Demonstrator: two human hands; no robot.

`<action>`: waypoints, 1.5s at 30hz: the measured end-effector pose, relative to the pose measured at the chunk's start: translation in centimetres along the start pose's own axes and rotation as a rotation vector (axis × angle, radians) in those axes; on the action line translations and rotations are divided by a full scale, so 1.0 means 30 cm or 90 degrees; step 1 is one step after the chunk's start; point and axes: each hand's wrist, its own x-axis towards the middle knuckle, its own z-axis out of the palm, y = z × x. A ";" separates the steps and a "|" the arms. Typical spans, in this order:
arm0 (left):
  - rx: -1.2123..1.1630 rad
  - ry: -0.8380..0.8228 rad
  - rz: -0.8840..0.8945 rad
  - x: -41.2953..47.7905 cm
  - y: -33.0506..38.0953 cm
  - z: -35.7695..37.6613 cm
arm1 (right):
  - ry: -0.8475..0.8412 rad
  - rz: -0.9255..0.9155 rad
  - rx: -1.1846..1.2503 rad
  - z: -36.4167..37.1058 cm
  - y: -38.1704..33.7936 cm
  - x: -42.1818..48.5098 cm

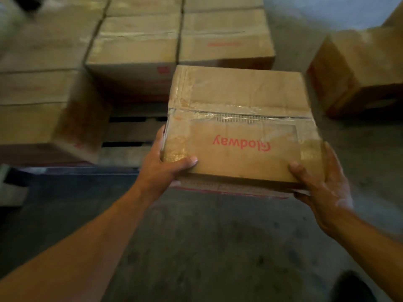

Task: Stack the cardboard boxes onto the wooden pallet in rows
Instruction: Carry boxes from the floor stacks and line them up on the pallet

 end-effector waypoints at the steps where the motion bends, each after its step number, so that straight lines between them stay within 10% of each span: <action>1: -0.012 -0.001 -0.011 -0.022 -0.009 -0.093 | -0.009 -0.002 -0.016 0.085 0.004 -0.025; 25: -0.072 0.183 -0.140 0.311 -0.205 -0.860 | -0.074 0.020 -0.138 1.018 0.073 0.183; 34: -0.357 0.476 -0.262 0.359 -0.181 -0.840 | -0.011 0.052 -0.126 1.189 0.066 0.150; 45: -0.370 0.338 -0.328 0.401 -0.148 -0.913 | 0.012 0.041 -0.191 1.243 0.056 0.142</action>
